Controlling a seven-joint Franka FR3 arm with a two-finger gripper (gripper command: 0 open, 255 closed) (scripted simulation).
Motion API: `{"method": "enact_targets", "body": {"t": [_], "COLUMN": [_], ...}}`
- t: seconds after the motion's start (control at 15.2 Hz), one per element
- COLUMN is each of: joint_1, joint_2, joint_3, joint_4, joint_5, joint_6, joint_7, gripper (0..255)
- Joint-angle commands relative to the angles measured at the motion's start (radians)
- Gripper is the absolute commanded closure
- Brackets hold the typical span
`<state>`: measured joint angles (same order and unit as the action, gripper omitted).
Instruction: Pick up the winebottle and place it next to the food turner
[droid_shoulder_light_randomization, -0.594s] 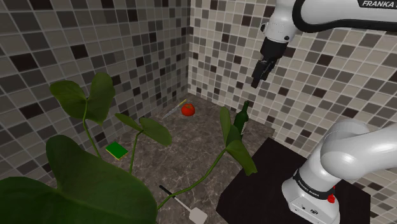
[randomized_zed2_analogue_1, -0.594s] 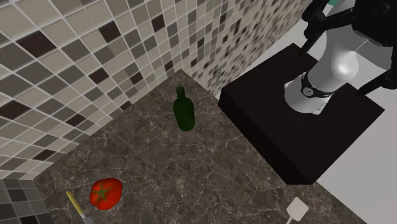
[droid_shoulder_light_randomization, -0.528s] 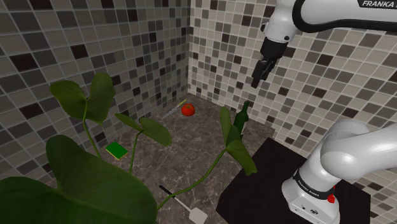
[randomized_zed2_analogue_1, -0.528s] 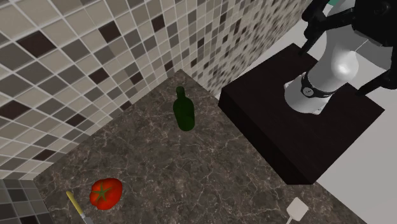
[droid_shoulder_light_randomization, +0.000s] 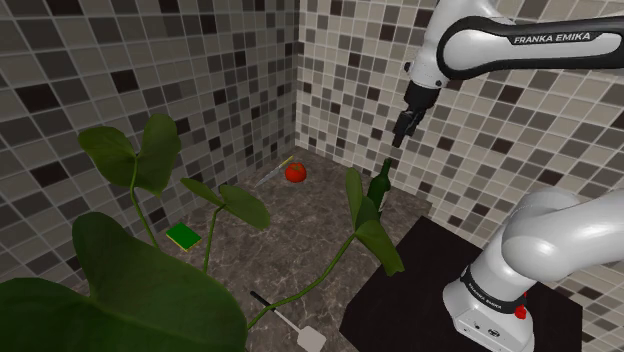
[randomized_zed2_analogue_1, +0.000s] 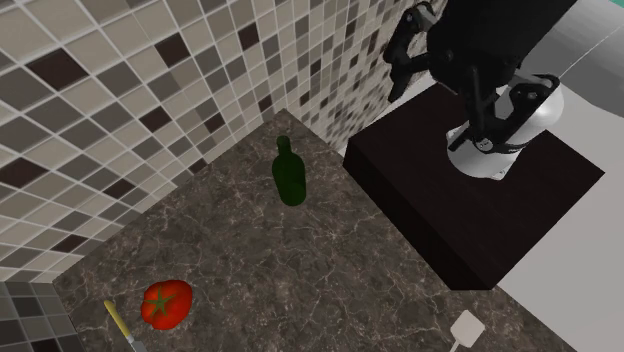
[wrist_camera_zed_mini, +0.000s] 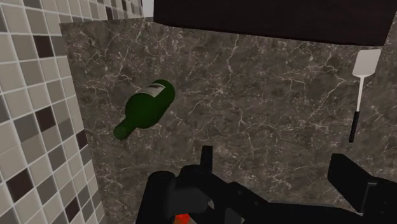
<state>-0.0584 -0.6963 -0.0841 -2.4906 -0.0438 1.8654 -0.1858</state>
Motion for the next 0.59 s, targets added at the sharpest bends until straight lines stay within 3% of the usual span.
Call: {"method": "enact_targets", "body": {"t": [0.0, 0.53], "joint_1": [-0.012, -0.044], "joint_2": [0.042, 0.252], "joint_3": [-0.034, -0.168], "joint_4": [-0.016, -0.030], "joint_5": [-0.016, -0.050], "joint_6": [0.060, 0.289], "joint_7": [-0.038, -0.193], "gripper": [0, 0]}}
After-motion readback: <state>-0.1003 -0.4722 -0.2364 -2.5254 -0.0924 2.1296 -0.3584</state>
